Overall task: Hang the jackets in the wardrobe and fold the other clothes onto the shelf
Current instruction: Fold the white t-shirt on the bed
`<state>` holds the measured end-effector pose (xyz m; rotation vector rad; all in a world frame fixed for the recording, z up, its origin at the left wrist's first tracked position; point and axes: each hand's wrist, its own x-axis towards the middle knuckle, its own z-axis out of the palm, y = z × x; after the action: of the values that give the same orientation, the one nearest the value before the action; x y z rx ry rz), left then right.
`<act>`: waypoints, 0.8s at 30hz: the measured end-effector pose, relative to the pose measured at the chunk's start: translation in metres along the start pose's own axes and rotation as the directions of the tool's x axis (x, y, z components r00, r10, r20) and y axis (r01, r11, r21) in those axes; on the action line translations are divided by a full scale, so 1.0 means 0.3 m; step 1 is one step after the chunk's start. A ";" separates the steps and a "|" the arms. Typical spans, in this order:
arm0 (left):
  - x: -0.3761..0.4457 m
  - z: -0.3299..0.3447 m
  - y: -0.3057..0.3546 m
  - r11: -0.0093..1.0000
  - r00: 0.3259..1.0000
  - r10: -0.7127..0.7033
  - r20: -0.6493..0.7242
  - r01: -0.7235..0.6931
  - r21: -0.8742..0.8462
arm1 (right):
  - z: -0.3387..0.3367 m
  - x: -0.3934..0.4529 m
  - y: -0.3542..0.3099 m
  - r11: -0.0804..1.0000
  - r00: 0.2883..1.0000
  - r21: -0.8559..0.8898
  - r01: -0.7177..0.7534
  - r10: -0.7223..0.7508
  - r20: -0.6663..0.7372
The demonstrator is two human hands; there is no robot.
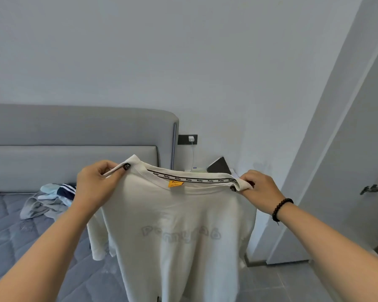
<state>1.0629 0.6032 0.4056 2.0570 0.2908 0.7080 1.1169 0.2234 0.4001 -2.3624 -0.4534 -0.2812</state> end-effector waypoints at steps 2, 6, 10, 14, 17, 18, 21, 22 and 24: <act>-0.052 -0.049 0.016 1.000 0.999 0.007 -0.040 -0.008 -0.013 | -0.011 -0.022 -0.018 0.998 0.999 0.063 -0.022 0.024 -0.024; -0.180 -0.160 0.056 1.000 0.993 0.003 -0.122 -0.006 -0.023 | -0.040 -0.102 -0.072 0.983 0.999 0.178 -0.046 0.049 -0.015; -0.309 -0.269 0.110 0.999 0.981 0.024 -0.194 -0.030 -0.027 | -0.074 -0.200 -0.141 0.973 1.000 0.231 -0.011 0.010 0.005; -0.421 -0.376 0.168 0.995 0.952 0.095 -0.290 -0.101 -0.009 | -0.112 -0.283 -0.224 0.962 0.999 0.270 0.036 -0.044 0.025; -0.479 -0.458 0.194 0.993 0.925 0.118 -0.360 -0.120 0.015 | -0.131 -0.329 -0.299 0.945 0.993 0.314 0.087 -0.106 0.044; -0.490 -0.482 0.199 0.991 0.917 0.129 -0.379 -0.128 0.030 | -0.133 -0.338 -0.320 0.938 0.992 0.331 0.100 -0.121 0.043; -0.520 -0.562 0.201 0.987 0.898 0.161 -0.410 -0.143 0.076 | -0.117 -0.364 -0.378 0.928 0.987 0.342 0.146 -0.160 0.012; -0.527 -0.588 0.195 0.985 0.893 0.172 -0.415 -0.148 0.090 | -0.106 -0.368 -0.395 0.927 0.985 0.342 0.156 -0.171 0.013; -0.535 -0.637 0.171 0.982 0.887 0.185 -0.423 -0.148 0.118 | -0.074 -0.367 -0.425 0.918 0.979 0.358 0.168 -0.197 0.045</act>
<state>0.8178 0.6336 0.4687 1.9996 0.4018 1.2850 0.9639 0.2695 0.4580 -1.9867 -0.7050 -0.1728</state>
